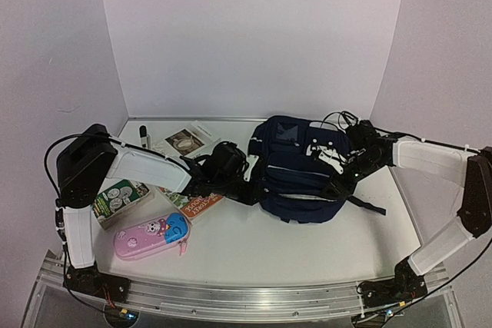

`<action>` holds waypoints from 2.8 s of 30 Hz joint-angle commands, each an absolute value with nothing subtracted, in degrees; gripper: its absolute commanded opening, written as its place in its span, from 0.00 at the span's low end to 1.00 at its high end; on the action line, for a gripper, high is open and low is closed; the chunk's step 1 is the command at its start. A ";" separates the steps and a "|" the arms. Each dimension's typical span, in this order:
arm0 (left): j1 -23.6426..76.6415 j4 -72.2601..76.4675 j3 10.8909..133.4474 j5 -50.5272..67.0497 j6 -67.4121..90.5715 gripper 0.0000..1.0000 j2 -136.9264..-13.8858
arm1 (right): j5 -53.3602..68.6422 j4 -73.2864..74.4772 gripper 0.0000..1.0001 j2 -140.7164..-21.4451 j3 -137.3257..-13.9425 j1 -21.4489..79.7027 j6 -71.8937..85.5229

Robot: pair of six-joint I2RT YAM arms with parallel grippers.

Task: Pack the student bag
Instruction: Unzip the student bag at the center of the board.

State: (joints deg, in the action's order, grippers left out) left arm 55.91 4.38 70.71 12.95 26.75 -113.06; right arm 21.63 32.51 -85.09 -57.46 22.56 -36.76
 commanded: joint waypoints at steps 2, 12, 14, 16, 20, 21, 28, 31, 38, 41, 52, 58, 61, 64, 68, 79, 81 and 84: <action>56.26 5.51 75.67 17.16 25.63 0.00 -115.10 | 25.57 35.41 0.66 -83.85 -64.55 29.63 -30.21; 56.34 8.65 72.58 19.16 27.12 0.00 -112.55 | 24.22 29.75 0.67 -94.78 -68.26 36.53 -25.98; 56.41 9.02 72.04 19.55 27.26 0.00 -112.17 | 22.83 27.98 0.67 -96.52 -68.33 36.73 -25.25; 56.42 9.32 71.63 19.83 27.41 0.00 -112.03 | 21.33 26.54 0.67 -97.82 -68.13 36.83 -25.05; 56.43 9.71 71.23 19.58 27.58 0.00 -111.59 | 18.72 26.11 0.46 -98.34 -67.31 36.83 -25.13; 56.46 9.53 71.15 19.17 27.59 0.00 -111.40 | 17.72 26.08 0.34 -97.76 -66.73 36.83 -25.42; 55.48 0.00 72.62 7.61 25.73 0.00 -110.72 | 13.31 27.29 0.00 -88.23 -61.15 36.57 -28.62; 53.44 -3.69 72.81 5.58 26.11 0.00 -110.87 | 12.51 29.84 0.00 -84.65 -59.79 36.18 -30.12; 50.78 -7.21 74.32 2.71 25.71 0.00 -111.77 | 11.96 33.89 0.00 -79.01 -56.69 34.08 -32.96; 49.80 -7.86 75.46 1.53 25.51 0.00 -113.04 | 12.71 35.63 0.00 -77.29 -56.10 32.79 -33.74; 44.90 -9.52 81.12 -1.00 26.00 0.00 -119.17 | 14.30 41.97 0.00 -73.63 -56.34 30.21 -34.58; 42.78 -9.46 87.98 2.11 24.56 0.00 -124.46 | 17.98 42.11 0.00 -74.35 -57.70 30.07 -32.19; 41.48 -11.14 96.60 4.45 23.49 0.00 -128.95 | 20.59 41.08 0.00 -76.90 -59.82 30.07 -29.99; 40.53 -14.78 107.96 7.08 22.10 0.00 -135.19 | 23.51 38.93 0.00 -81.00 -62.63 30.08 -26.18; 39.58 -20.54 124.84 9.43 21.17 0.00 -144.20 | 24.73 35.34 0.00 -85.95 -66.44 30.07 -21.00; 36.81 -20.38 112.55 6.62 21.55 0.70 -131.30 | 13.61 24.72 0.00 -106.17 -80.37 28.73 -11.16; 36.32 -20.04 106.69 6.03 22.11 0.87 -126.39 | 13.07 24.37 0.00 -109.43 -82.75 27.91 -10.03; 36.01 -19.65 99.07 4.47 22.82 0.99 -120.50 | 13.49 24.43 0.04 -111.94 -85.57 27.09 -9.09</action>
